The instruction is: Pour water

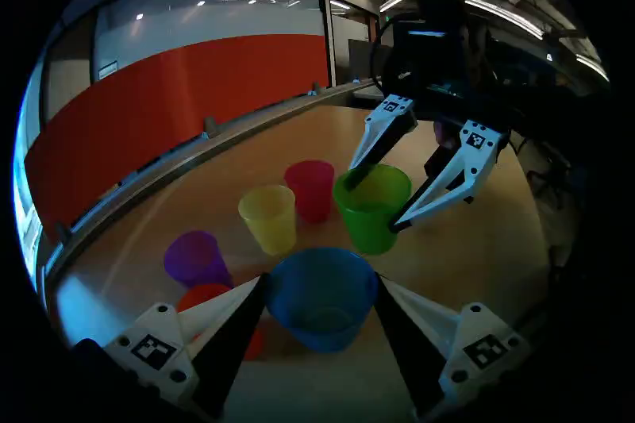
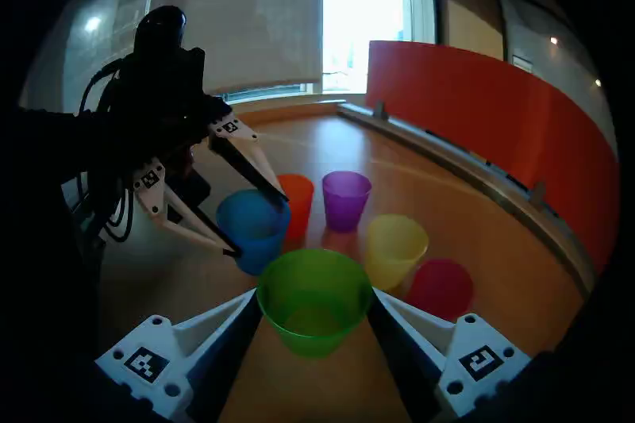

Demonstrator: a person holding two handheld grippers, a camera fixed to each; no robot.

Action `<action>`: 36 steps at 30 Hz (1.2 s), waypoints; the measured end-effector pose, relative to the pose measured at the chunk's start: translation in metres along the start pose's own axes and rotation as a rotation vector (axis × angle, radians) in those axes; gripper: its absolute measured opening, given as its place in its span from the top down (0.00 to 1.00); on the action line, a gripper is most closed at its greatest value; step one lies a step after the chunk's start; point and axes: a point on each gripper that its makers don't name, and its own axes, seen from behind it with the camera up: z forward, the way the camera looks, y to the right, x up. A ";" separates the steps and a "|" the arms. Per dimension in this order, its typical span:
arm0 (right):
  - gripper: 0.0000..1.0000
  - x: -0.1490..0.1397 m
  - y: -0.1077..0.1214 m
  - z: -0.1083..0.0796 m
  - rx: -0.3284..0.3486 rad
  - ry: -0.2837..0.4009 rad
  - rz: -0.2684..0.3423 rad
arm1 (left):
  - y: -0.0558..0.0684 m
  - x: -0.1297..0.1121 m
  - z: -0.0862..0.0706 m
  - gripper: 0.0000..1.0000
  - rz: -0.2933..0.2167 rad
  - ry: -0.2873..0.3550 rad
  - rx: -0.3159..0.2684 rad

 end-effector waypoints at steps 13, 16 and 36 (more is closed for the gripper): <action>0.09 -0.016 0.002 0.007 -0.007 -0.035 0.001 | 0.005 -0.009 0.006 0.09 0.024 -0.031 -0.026; 0.09 -0.018 0.001 0.009 -0.007 -0.036 0.002 | 0.006 -0.012 0.008 0.09 0.022 -0.036 -0.031; 0.09 -0.024 0.001 0.016 -0.011 -0.046 0.008 | 0.013 -0.029 0.013 0.09 0.050 -0.057 -0.041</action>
